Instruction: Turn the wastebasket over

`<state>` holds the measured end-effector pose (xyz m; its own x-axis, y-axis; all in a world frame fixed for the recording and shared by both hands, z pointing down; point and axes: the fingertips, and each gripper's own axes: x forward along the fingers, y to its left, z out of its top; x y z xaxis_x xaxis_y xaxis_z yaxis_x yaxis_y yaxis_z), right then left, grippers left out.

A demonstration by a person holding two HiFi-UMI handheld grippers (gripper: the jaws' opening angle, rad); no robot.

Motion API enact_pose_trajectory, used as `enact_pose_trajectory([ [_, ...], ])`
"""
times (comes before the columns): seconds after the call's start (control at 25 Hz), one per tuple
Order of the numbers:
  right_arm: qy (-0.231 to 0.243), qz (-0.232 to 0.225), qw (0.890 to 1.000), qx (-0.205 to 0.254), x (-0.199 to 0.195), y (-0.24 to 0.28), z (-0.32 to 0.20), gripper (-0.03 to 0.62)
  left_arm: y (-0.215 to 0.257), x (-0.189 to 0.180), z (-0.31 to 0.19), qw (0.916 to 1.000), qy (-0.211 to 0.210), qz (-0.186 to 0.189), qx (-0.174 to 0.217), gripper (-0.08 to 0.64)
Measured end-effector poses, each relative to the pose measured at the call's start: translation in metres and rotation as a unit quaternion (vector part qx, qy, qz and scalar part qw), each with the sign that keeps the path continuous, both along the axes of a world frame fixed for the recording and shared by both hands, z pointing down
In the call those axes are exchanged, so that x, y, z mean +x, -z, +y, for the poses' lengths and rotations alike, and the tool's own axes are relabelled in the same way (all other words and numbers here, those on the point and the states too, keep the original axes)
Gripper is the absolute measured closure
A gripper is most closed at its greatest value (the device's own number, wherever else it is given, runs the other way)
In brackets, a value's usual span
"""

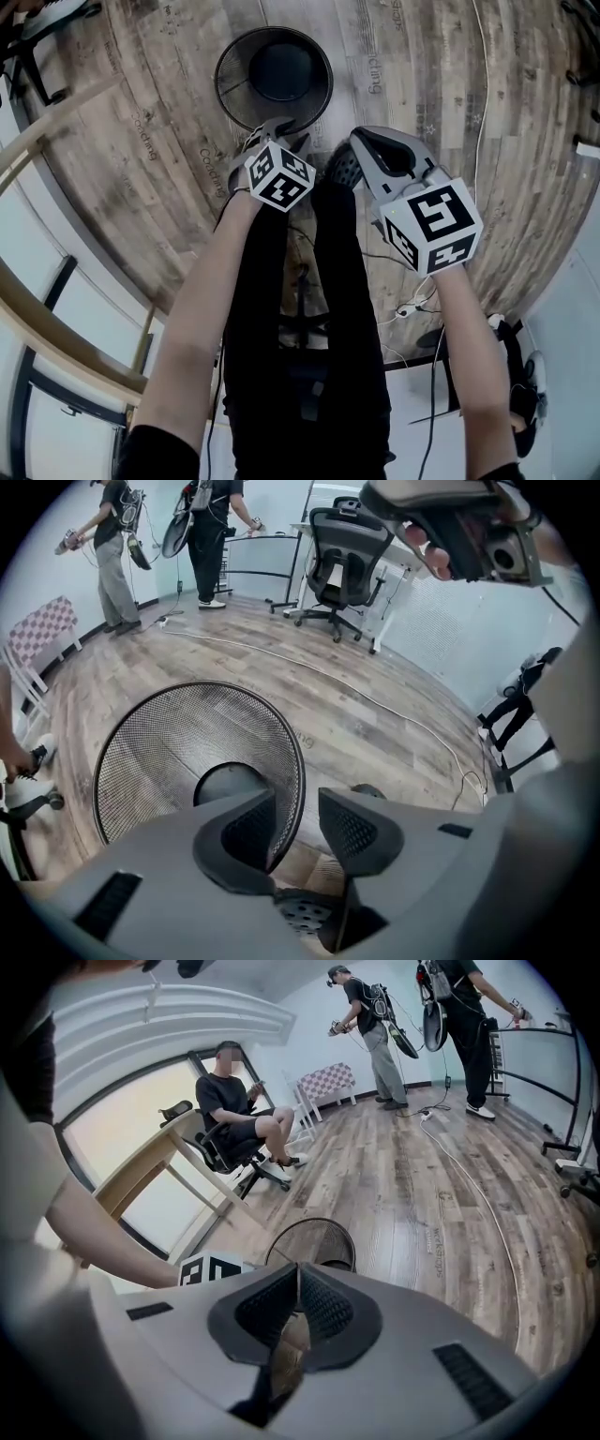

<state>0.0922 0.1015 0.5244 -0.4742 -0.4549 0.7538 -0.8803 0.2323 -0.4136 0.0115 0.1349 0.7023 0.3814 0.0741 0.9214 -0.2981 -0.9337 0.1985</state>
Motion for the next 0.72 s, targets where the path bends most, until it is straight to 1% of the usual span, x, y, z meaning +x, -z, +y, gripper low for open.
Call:
enact_pose_trajectory([
  [0.12,0.002,-0.006,1.0,-0.002,0.001,-0.001,0.0,0.557,-0.005,0.001,0.002,1.0,0.002,-0.003,-0.007,0.403],
  [0.28,0.0,-0.013,1.0,-0.002,0.004,-0.001,-0.002,0.557,-0.012,0.005,0.004,0.9999,-0.009,-0.011,-0.006,0.425],
  [0.44,-0.001,-0.026,1.0,-0.001,0.005,-0.001,-0.005,0.557,-0.017,0.008,0.0,0.9998,-0.006,-0.02,-0.005,0.462],
  [0.6,0.002,-0.03,1.0,-0.003,0.003,-0.002,-0.003,0.557,-0.019,0.01,0.005,0.9994,-0.019,-0.027,0.0,0.495],
  [0.72,0.004,-0.029,1.0,-0.004,0.003,-0.002,-0.003,0.557,-0.02,0.011,0.004,0.9994,-0.008,-0.031,-0.008,0.499],
])
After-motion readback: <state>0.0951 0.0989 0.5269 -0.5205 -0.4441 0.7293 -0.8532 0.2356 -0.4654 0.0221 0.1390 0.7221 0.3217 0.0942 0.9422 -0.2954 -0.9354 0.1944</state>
